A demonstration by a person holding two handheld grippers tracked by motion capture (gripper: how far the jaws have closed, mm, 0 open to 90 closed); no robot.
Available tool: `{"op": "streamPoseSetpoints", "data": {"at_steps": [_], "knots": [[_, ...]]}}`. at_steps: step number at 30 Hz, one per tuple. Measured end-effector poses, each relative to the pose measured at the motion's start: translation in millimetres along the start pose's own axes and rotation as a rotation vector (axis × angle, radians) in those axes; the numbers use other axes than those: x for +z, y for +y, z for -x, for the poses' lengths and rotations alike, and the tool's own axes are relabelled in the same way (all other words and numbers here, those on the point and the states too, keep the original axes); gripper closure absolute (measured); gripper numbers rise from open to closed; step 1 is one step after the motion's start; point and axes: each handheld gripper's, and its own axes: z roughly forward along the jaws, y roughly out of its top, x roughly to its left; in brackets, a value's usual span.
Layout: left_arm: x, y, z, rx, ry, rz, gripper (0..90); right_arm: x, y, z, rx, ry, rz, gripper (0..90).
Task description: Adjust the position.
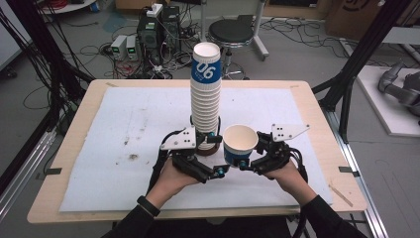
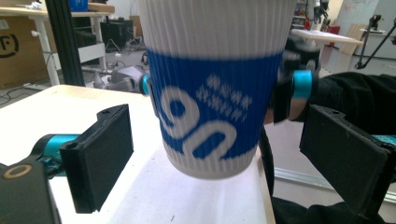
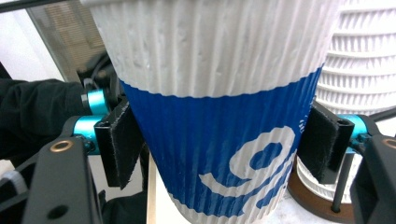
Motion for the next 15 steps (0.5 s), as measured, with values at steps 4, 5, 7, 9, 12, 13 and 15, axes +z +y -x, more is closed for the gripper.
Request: {"op": "streamPoseSetpoints", "data": {"at_steps": [4, 5, 7, 9, 12, 13, 15], "knots": [[7.2, -6.4, 0.6, -0.006, -0.002, -0.020, 9.7, -1.1, 1.5, -0.6, -0.004, -0.004, 0.023, 25.3], [7.2, -6.4, 0.6, -0.006, -0.002, -0.020, 9.7, -1.1, 1.7, -1.6, 0.004, 0.001, 0.022, 25.3], [9.8, -8.0, 1.1, -0.010, 0.002, -0.027, 9.7, -1.2, 1.8, -2.0, 0.005, 0.001, 0.023, 25.3], [14.2, -10.7, 1.9, -0.012, 0.000, -0.048, 9.7, -0.4, 1.7, -3.1, 0.008, 0.001, 0.027, 25.3], [17.3, -12.4, 2.9, -0.018, -0.003, -0.055, 9.7, 0.8, 1.4, -3.6, 0.008, 0.004, 0.026, 25.3], [18.8, -13.1, 3.5, -0.015, -0.005, -0.063, 9.7, 1.6, 1.1, -4.3, 0.010, 0.007, 0.027, 25.3], [21.0, -13.5, 4.4, -0.023, -0.003, -0.059, 10.0, 4.0, 0.0, -5.9, 0.012, 0.010, 0.025, 25.3]]}}
